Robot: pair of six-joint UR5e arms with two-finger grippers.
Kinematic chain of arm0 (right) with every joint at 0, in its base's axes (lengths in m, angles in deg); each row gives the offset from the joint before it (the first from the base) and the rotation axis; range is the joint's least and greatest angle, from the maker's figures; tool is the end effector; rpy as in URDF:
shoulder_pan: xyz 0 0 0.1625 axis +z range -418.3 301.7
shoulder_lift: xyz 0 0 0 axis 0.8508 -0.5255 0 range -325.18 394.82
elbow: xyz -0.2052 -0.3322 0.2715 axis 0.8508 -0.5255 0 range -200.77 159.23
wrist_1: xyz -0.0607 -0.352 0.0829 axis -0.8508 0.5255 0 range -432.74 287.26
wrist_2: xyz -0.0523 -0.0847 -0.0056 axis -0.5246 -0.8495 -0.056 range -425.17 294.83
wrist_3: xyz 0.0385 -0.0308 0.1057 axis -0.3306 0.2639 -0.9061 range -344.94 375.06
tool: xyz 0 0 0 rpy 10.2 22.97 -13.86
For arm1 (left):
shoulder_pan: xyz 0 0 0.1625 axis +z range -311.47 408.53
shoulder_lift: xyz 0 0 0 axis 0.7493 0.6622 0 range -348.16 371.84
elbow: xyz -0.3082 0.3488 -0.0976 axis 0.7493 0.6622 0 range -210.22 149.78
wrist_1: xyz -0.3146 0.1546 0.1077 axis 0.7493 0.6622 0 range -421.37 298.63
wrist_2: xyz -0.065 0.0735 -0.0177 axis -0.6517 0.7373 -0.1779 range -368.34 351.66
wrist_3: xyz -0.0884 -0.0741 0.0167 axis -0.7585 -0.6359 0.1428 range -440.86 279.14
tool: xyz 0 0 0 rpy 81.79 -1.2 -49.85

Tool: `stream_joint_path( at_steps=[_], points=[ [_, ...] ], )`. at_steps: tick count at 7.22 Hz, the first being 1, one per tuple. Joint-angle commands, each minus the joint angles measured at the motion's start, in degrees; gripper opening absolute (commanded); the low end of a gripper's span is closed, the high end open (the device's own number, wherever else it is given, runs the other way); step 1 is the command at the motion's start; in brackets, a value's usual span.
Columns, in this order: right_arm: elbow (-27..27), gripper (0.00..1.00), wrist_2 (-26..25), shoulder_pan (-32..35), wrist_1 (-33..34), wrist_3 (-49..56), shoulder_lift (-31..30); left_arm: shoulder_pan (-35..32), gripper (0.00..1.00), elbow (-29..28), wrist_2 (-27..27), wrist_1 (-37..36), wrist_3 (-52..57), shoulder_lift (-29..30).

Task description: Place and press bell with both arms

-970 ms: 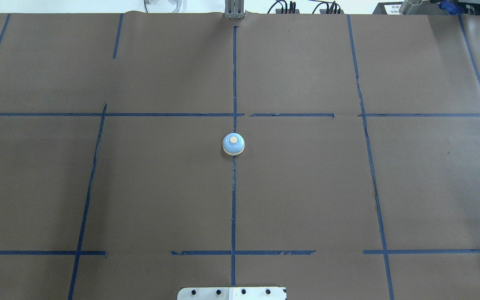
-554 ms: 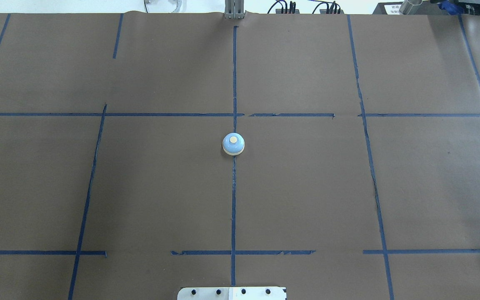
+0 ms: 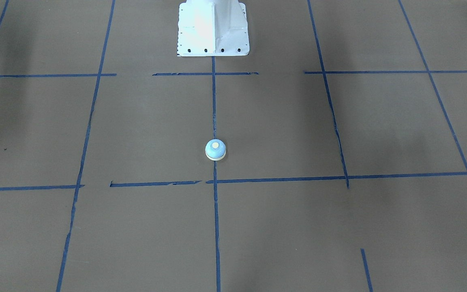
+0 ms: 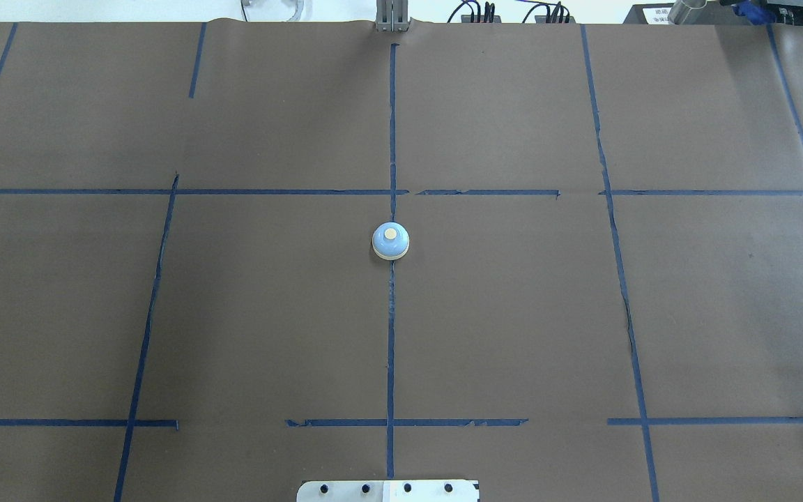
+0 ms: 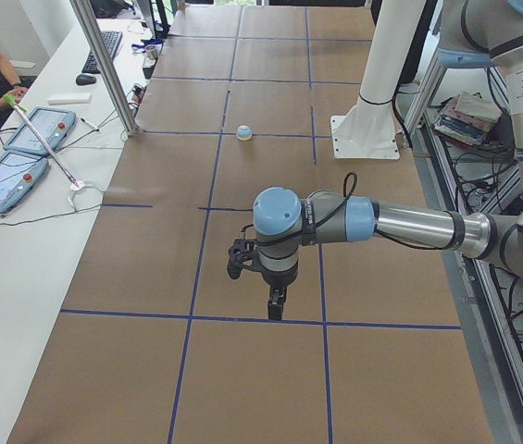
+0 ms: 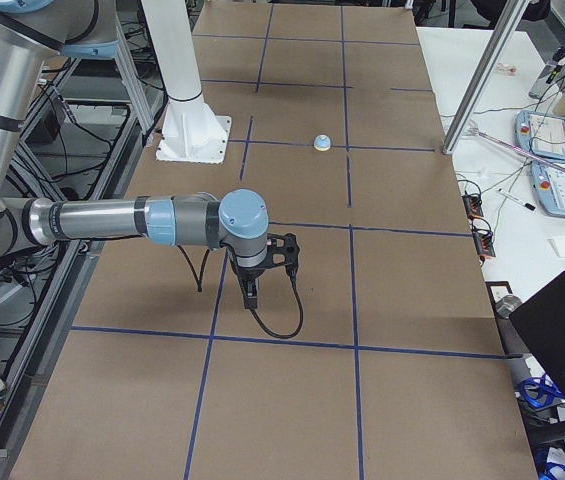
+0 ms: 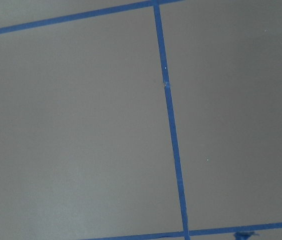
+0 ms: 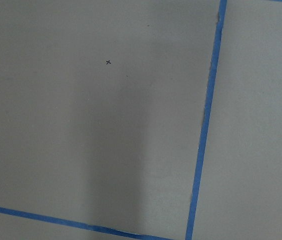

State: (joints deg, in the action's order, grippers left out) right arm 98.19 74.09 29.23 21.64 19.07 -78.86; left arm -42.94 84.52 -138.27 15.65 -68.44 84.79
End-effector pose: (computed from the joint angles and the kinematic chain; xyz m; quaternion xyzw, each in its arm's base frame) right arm 0.0341 -0.2518 0.6411 0.0128 -0.4167 -0.0547 0.9073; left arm -0.0660 -0.2885 0.6697 -0.0018 0.3438 0.0738 0.9361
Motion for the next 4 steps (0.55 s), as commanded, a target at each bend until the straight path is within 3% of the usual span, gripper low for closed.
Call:
stream_joint_path(
  at_steps=[1, 4],
  points=[
    [0.13, 1.0, -0.13, 2.9, -0.07, -0.14, -0.23, 1.63, 1.0, 0.39, -0.06, 0.41, 0.06, -0.71],
    [-1.09, 1.0, 0.13, 2.91, -0.16, 0.64, 0.12, 3.23, 1.0, -1.6, -3.32, 4.25, -0.03, -0.45]
  ],
)
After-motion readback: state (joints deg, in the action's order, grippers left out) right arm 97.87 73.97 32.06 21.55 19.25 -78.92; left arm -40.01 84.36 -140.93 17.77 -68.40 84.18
